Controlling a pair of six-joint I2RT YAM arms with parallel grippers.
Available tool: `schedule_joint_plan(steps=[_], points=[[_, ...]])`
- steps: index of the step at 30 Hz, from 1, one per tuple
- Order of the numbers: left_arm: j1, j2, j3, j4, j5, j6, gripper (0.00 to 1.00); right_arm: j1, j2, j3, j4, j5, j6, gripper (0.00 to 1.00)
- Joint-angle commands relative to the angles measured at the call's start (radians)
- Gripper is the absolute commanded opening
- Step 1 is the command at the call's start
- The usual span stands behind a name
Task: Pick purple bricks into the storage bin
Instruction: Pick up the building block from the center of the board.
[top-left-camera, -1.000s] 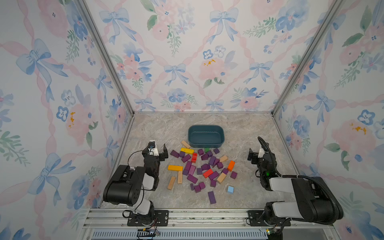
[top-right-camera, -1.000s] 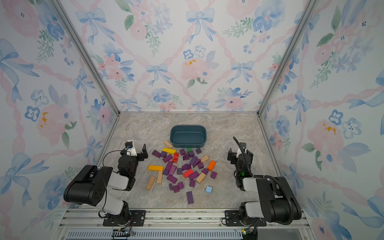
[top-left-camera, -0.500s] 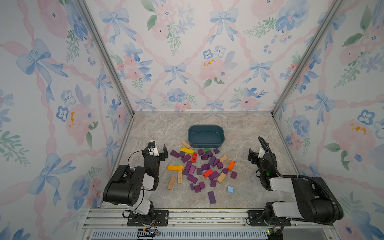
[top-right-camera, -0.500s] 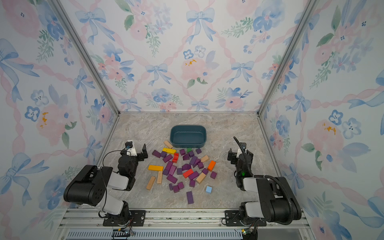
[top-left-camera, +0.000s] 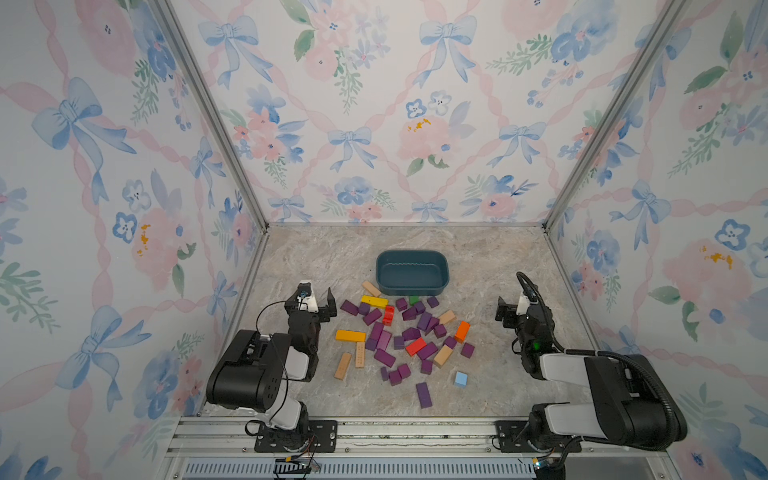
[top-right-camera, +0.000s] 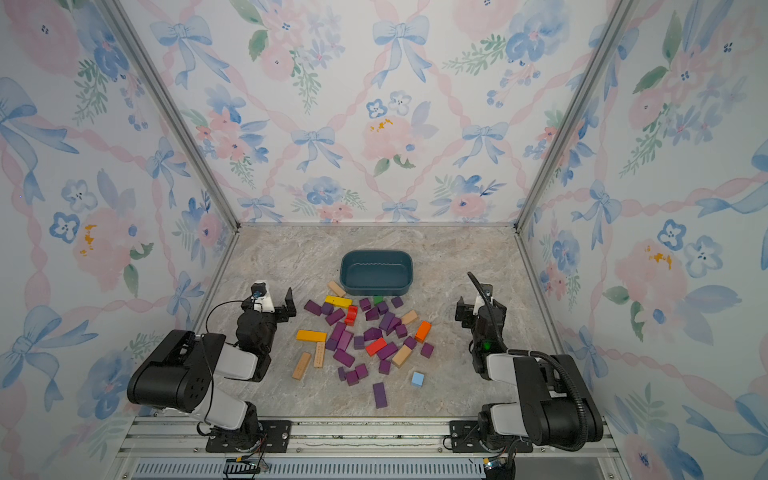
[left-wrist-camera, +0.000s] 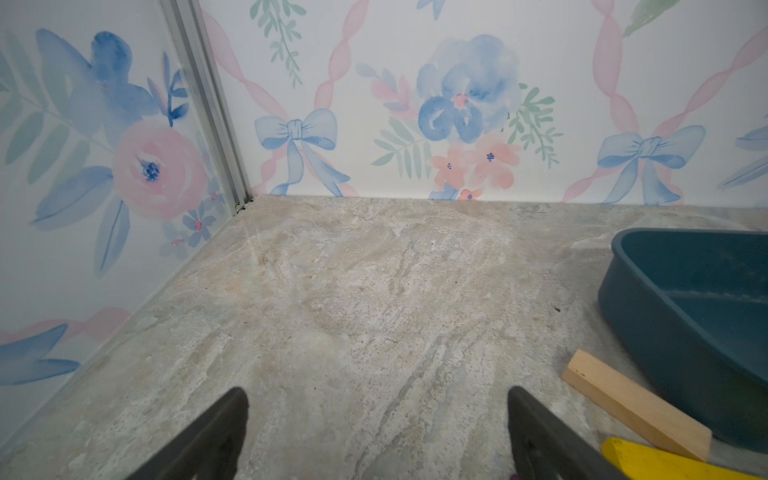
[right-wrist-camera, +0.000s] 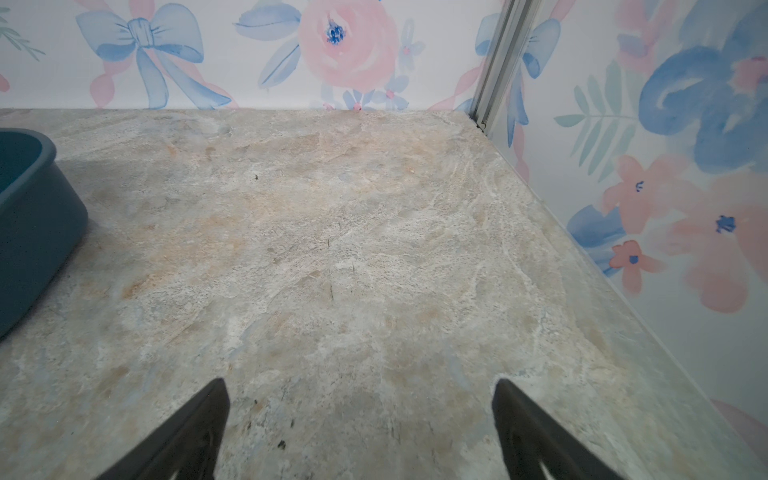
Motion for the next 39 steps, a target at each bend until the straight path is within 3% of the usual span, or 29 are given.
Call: schedule_joint_plan(steps=[1,10,13,18,24,30,35,39], points=[[-0.028,-0.039,0.028,-0.034,-0.061,0.032,0.98,0.001,-0.031,0.12,-0.226,0.052,0.025,0.97],[-0.145,-0.158,0.039,-0.112,-0.283,0.107,0.98,0.007,-0.128,0.205,-0.437,0.134,0.067,0.97],[-0.211,-0.216,0.047,-0.143,-0.361,0.144,0.98,0.016,-0.191,0.248,-0.535,0.061,0.082,0.97],[-0.329,-0.304,0.091,-0.276,-0.456,0.149,0.98,0.096,-0.241,0.362,-0.804,0.043,0.074,0.97],[-0.461,-0.358,0.137,-0.43,-0.539,0.117,0.98,0.219,-0.354,0.308,-0.87,-0.028,0.086,0.97],[-0.49,-0.402,0.186,-0.608,-0.529,-0.01,0.98,0.275,-0.433,0.31,-1.031,-0.083,0.188,0.97],[-0.535,-0.469,0.146,-0.672,-0.437,-0.118,0.98,0.279,-0.432,0.371,-1.234,-0.143,0.254,0.99],[-0.577,-0.491,0.126,-0.714,-0.393,-0.163,0.98,0.315,-0.46,0.344,-1.27,-0.194,0.271,0.94]])
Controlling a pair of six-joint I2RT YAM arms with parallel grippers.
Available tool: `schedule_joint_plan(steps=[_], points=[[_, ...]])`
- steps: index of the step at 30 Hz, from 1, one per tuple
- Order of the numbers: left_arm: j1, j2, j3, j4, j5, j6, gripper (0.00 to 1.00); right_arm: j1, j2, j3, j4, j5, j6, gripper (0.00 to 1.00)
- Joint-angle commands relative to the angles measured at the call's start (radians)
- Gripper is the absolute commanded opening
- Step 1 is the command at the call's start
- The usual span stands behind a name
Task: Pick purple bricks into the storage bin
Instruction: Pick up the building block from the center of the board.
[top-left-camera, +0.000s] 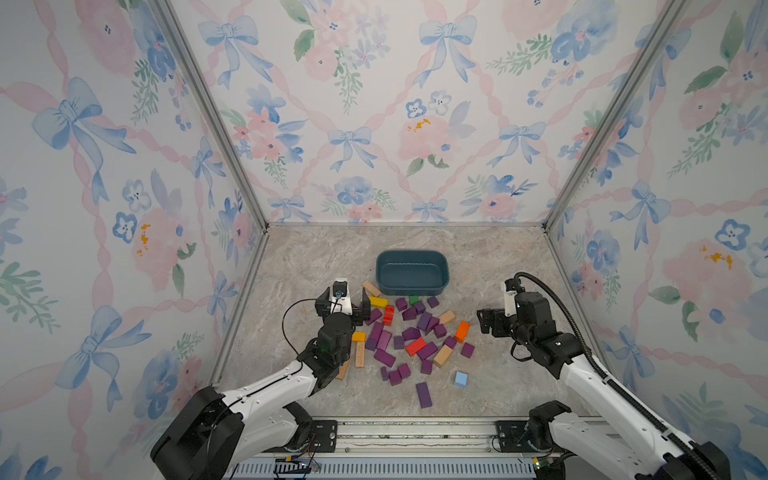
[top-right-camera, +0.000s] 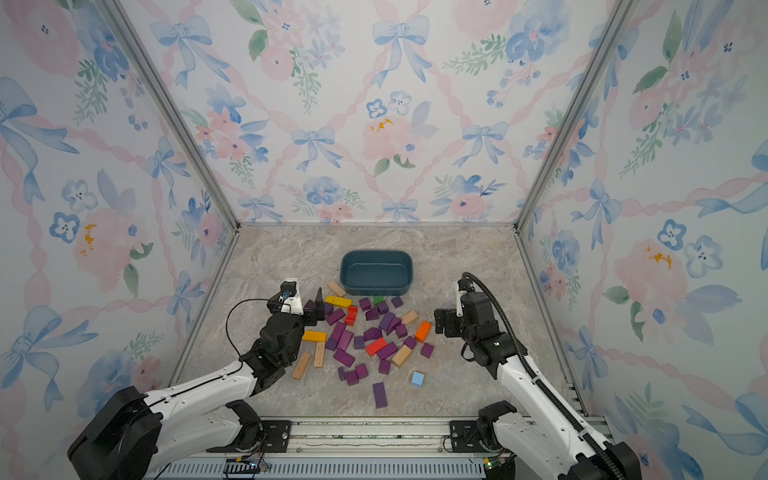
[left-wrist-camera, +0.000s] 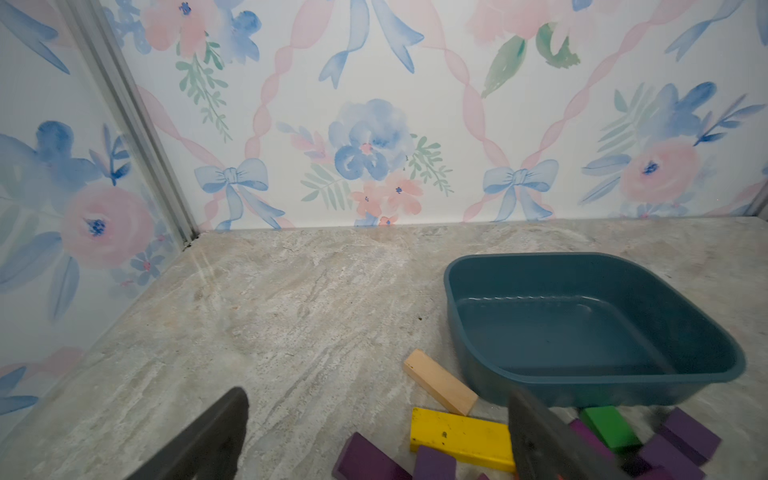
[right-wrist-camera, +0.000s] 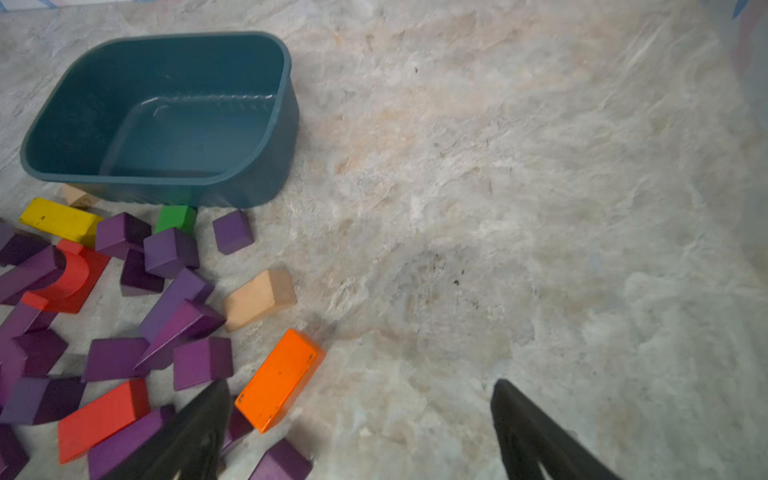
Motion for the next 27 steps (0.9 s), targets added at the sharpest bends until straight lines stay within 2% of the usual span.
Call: schedule_joint_plan(steps=[1,6,14,17,23,27], points=[[-0.033,-0.013,-0.025,-0.07,0.05,-0.069,0.98,0.042,-0.019,-0.001,-0.114,-0.049,0.053,0.94],[-0.088,0.039,-0.04,-0.067,0.108,-0.03,0.97,0.137,-0.05,-0.038,-0.162,-0.004,0.13,0.91],[-0.1,0.077,-0.04,-0.045,0.186,-0.041,0.98,0.301,-0.024,-0.067,-0.193,0.105,0.322,0.88],[-0.109,0.061,-0.048,-0.036,0.208,-0.04,0.98,0.32,0.013,-0.063,-0.196,0.113,0.379,0.82],[-0.125,0.01,-0.075,-0.024,0.167,-0.04,0.98,0.32,0.068,-0.078,-0.131,0.072,0.512,0.69],[-0.13,-0.028,-0.098,-0.015,0.136,-0.04,0.98,0.321,0.109,-0.079,-0.078,0.034,0.536,0.68]])
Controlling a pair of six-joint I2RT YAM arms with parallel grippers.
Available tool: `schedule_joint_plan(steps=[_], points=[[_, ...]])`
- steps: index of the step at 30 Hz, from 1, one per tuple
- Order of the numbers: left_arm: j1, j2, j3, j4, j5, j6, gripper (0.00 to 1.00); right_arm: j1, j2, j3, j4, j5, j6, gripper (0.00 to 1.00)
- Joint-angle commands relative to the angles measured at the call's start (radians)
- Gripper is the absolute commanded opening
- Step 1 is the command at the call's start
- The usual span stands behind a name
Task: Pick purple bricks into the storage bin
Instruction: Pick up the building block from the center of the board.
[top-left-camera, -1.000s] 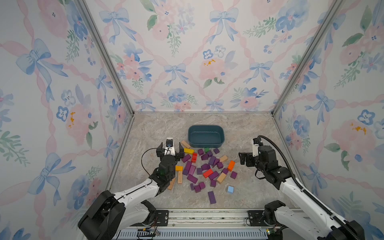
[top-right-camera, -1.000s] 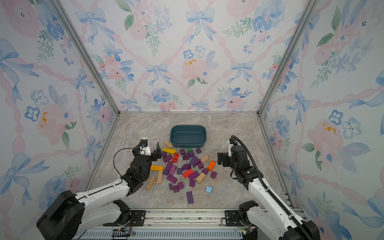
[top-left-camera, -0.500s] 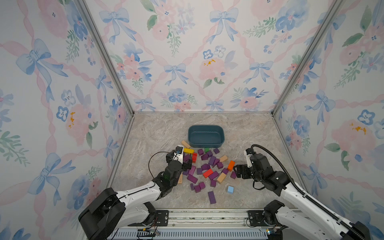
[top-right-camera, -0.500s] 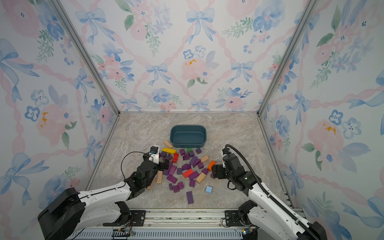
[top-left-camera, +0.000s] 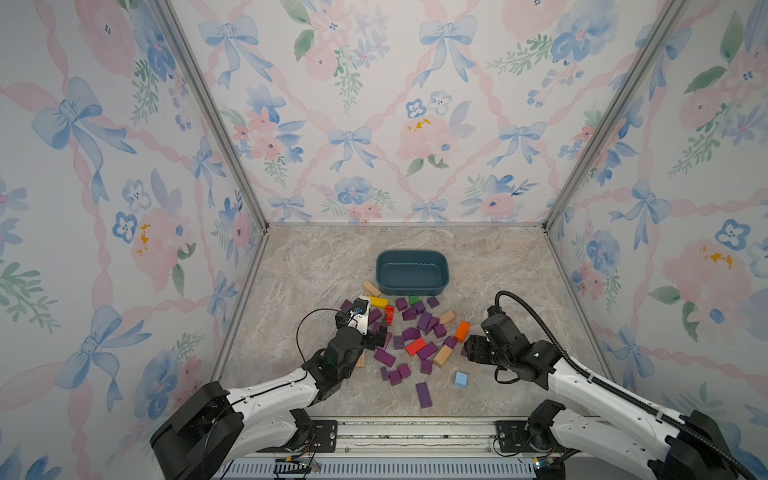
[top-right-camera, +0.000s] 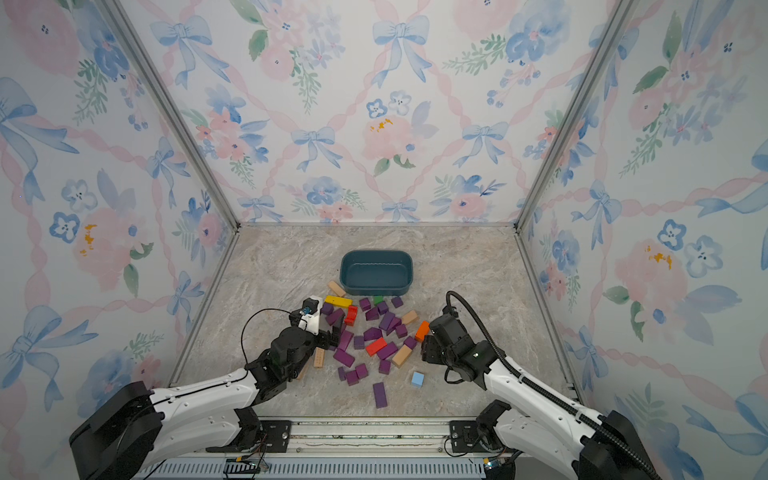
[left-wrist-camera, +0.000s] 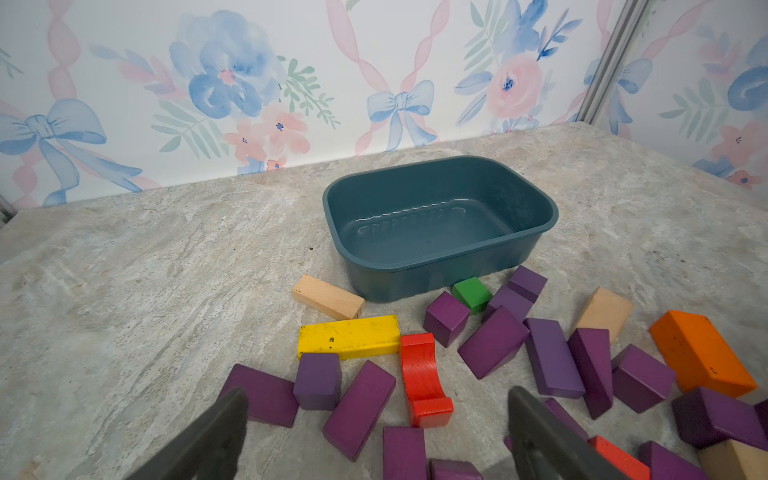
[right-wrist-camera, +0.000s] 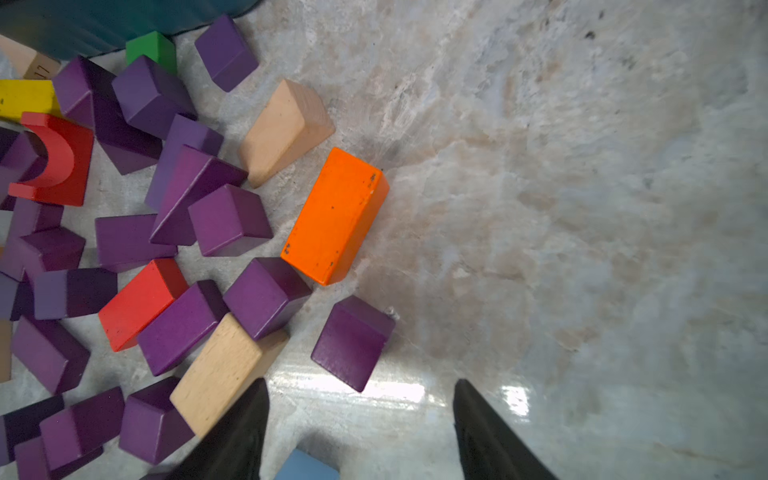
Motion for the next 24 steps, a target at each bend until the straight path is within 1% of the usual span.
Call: schedule_joint_plan(steps=[1,5,9,14,18,20,24], points=[[-0.007,-0.036,-0.026,0.03,-0.039,-0.008,0.98,0.011,0.048,-0.009,0.047,-0.027,0.066,0.67],[-0.007,-0.043,-0.032,0.036,-0.051,-0.002,0.98,0.011,0.095,0.003,0.043,-0.021,0.072,0.64],[-0.008,-0.04,-0.033,0.036,-0.05,-0.004,0.98,0.011,0.135,0.002,0.05,-0.019,0.087,0.58],[-0.009,-0.027,-0.03,0.039,-0.051,-0.003,0.98,0.011,0.17,-0.004,0.084,-0.019,0.089,0.55],[-0.009,-0.018,-0.03,0.041,-0.057,0.0,0.98,0.011,0.21,0.014,0.097,-0.024,0.086,0.54],[-0.009,-0.016,-0.032,0.041,-0.064,-0.001,0.98,0.011,0.23,0.025,0.099,-0.024,0.085,0.49],[-0.009,-0.028,-0.037,0.042,-0.081,0.0,0.98,0.011,0.269,0.037,0.106,-0.031,0.074,0.49]])
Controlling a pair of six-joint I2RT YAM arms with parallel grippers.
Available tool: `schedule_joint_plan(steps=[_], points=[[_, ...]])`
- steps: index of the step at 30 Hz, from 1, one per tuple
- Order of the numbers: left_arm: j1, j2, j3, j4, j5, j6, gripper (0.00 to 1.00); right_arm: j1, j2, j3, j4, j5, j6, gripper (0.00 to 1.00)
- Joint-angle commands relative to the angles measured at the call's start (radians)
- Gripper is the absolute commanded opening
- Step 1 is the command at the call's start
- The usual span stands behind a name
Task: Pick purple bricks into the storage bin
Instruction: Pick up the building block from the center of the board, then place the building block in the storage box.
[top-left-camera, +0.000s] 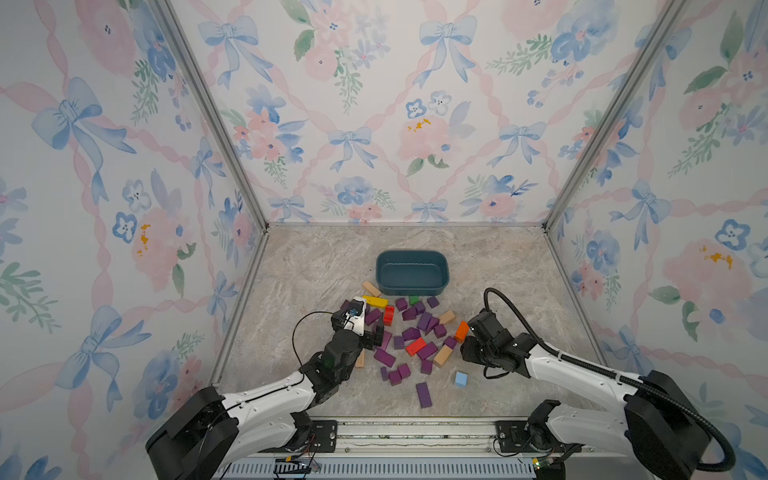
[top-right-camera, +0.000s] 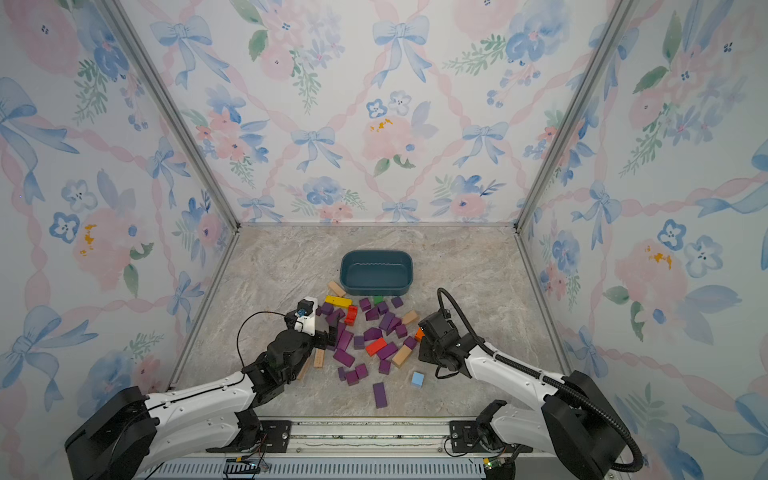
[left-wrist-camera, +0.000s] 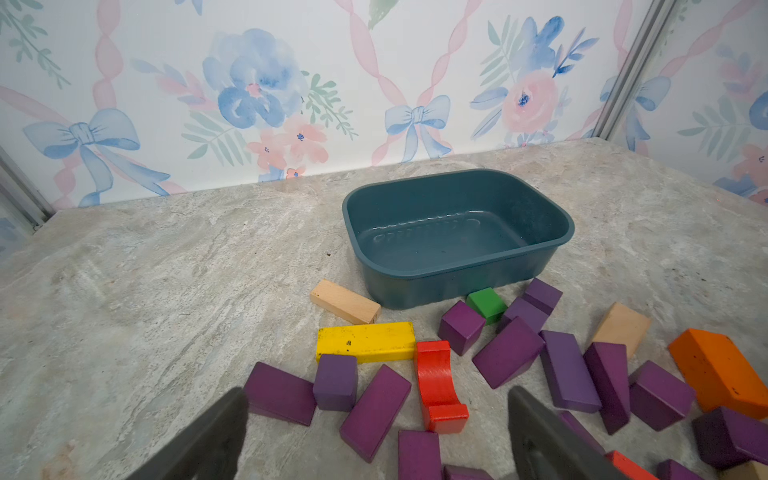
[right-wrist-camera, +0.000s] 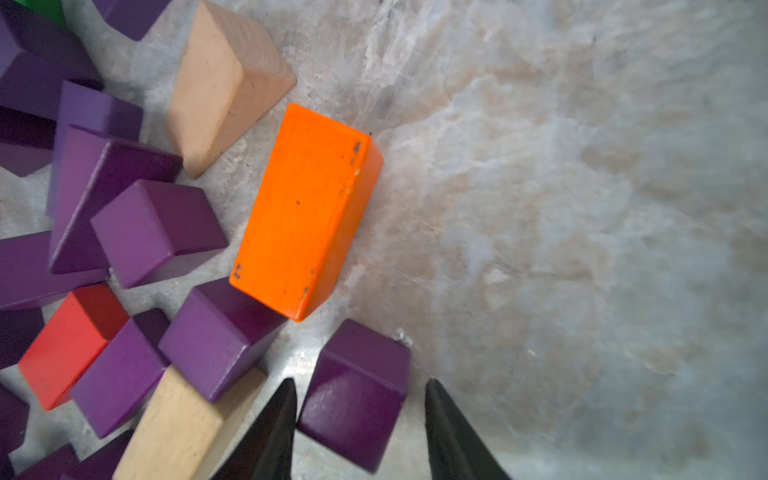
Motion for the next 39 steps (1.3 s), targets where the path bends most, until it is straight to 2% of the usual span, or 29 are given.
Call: schedule_joint_plan(steps=[1,11,23,31,39], points=[[-0.005,-0.008,-0.02,0.022,-0.035,0.001,0.98,0.01,0.045,0.028,0.006,-0.005,-0.002,0.48],[-0.004,-0.02,-0.028,0.027,-0.064,0.003,0.98,0.009,0.083,0.057,-0.01,0.014,-0.033,0.33],[-0.005,-0.014,-0.034,0.034,-0.093,0.003,0.98,0.031,0.041,0.128,-0.109,0.083,-0.074,0.28],[-0.003,-0.008,-0.037,0.038,-0.154,0.02,0.98,0.017,0.055,0.318,-0.126,0.116,-0.156,0.3],[0.0,-0.022,-0.045,0.038,-0.146,0.003,0.98,-0.064,0.319,0.641,-0.048,0.037,-0.288,0.29]])
